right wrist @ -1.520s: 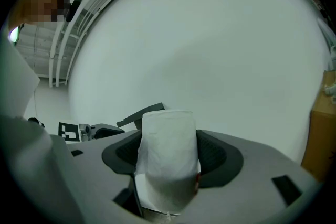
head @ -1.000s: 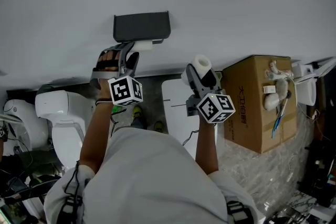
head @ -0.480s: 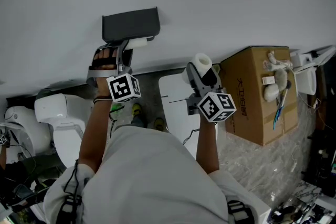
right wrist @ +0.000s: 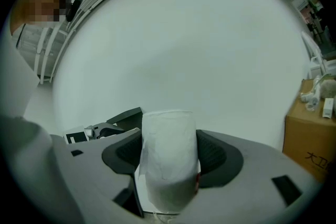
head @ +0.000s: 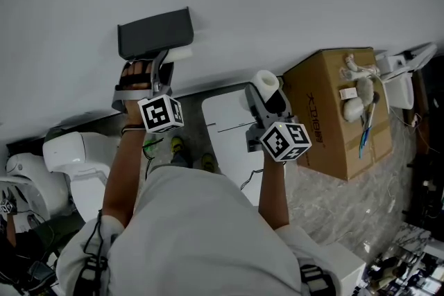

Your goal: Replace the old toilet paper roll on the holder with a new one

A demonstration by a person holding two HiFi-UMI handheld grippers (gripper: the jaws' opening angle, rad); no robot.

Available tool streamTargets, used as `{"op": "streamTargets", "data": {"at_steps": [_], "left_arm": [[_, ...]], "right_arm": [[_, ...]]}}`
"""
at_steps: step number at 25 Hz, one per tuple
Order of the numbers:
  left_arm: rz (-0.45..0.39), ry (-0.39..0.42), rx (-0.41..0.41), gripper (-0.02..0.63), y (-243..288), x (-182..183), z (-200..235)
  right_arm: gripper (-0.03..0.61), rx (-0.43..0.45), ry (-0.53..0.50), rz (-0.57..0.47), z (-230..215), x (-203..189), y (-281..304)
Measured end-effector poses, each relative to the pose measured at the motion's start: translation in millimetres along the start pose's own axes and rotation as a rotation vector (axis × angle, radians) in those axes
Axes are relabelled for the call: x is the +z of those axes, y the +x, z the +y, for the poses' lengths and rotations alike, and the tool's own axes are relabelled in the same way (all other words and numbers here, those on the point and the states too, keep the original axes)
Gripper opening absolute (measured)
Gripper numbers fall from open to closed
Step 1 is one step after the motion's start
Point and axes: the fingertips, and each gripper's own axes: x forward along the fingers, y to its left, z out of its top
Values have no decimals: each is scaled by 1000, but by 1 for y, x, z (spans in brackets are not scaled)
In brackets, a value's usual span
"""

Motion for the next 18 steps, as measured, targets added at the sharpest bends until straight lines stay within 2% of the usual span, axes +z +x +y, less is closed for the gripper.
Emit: {"op": "streamTargets", "data": {"at_steps": [18], "left_arm": [[-148, 1, -24, 195, 21, 77, -8]], "right_arm": [[302, -205, 16, -80, -52, 15, -80]]}}
